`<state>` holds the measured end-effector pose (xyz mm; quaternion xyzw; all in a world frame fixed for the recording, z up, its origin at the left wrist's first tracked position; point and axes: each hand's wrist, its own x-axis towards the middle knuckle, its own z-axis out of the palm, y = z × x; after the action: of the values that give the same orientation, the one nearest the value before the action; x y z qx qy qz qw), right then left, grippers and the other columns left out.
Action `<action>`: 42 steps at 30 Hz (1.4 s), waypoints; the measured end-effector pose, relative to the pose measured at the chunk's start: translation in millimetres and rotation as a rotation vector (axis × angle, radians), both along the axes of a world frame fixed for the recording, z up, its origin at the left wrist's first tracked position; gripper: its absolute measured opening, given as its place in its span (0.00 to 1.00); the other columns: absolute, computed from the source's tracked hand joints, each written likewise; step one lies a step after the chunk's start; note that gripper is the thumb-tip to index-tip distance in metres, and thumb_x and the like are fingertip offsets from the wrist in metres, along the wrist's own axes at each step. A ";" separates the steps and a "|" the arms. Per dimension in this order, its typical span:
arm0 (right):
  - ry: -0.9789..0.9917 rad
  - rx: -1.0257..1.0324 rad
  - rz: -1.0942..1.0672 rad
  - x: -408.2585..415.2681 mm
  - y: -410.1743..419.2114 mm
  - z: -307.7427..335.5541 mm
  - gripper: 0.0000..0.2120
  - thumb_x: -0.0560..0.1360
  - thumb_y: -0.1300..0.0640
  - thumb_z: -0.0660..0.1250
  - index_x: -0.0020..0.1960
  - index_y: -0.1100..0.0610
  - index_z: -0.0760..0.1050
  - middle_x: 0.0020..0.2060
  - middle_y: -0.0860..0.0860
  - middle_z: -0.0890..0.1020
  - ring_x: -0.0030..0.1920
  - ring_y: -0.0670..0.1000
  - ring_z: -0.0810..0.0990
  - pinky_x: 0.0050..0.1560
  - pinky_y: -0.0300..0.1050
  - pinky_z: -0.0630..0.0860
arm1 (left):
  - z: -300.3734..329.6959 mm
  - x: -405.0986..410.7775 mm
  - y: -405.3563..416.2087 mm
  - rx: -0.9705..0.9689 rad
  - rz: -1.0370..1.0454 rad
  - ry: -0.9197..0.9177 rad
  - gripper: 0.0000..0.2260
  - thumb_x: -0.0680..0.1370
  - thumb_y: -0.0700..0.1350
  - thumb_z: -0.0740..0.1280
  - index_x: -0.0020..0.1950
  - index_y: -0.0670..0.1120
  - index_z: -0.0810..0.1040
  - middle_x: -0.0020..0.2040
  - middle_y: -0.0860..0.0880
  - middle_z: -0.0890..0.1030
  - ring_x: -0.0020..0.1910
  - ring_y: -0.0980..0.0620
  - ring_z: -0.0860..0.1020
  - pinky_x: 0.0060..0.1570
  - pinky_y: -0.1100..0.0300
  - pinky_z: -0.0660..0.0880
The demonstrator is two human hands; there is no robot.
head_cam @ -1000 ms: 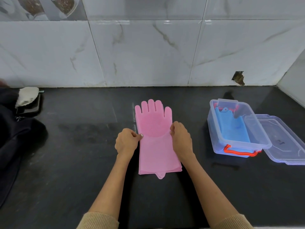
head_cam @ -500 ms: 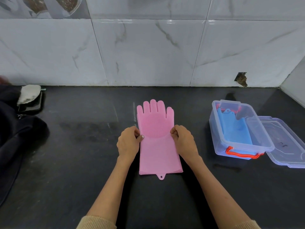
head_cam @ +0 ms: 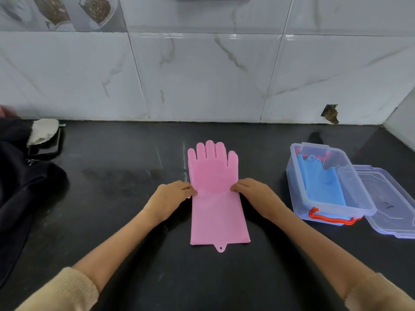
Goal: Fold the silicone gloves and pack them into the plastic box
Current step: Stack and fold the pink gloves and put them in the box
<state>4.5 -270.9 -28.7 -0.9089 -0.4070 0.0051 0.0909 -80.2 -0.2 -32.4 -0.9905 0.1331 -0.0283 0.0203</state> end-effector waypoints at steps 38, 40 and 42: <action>-0.066 -0.343 -0.487 33.2 66.4 15.1 0.07 0.76 0.62 0.62 0.42 0.55 0.65 0.28 0.49 0.62 0.26 0.46 0.59 0.31 0.40 0.62 | -4.4 52.8 -57.8 -0.531 0.918 -0.112 0.16 0.78 0.45 0.56 0.30 0.46 0.63 0.28 0.51 0.72 0.27 0.50 0.69 0.31 0.60 0.66; -0.057 -0.314 -0.524 34.0 69.3 15.1 0.07 0.78 0.61 0.59 0.42 0.54 0.65 0.27 0.48 0.62 0.26 0.45 0.59 0.29 0.40 0.60 | -7.9 47.3 -59.7 -0.546 0.894 -0.169 0.15 0.80 0.46 0.54 0.33 0.47 0.64 0.28 0.51 0.72 0.26 0.51 0.69 0.30 0.59 0.67; -0.061 -0.314 -0.527 34.4 72.0 15.3 0.06 0.78 0.61 0.59 0.43 0.54 0.66 0.27 0.48 0.62 0.26 0.45 0.59 0.27 0.39 0.58 | -6.4 45.2 -59.8 -0.585 0.857 -0.212 0.15 0.80 0.53 0.53 0.38 0.47 0.66 0.29 0.51 0.74 0.27 0.50 0.72 0.31 0.58 0.69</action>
<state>38.9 -198.9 -13.4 -0.9858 -0.1539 0.0170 -0.0648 -35.1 -59.9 -38.7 -0.9121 -0.3000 -0.1533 -0.2337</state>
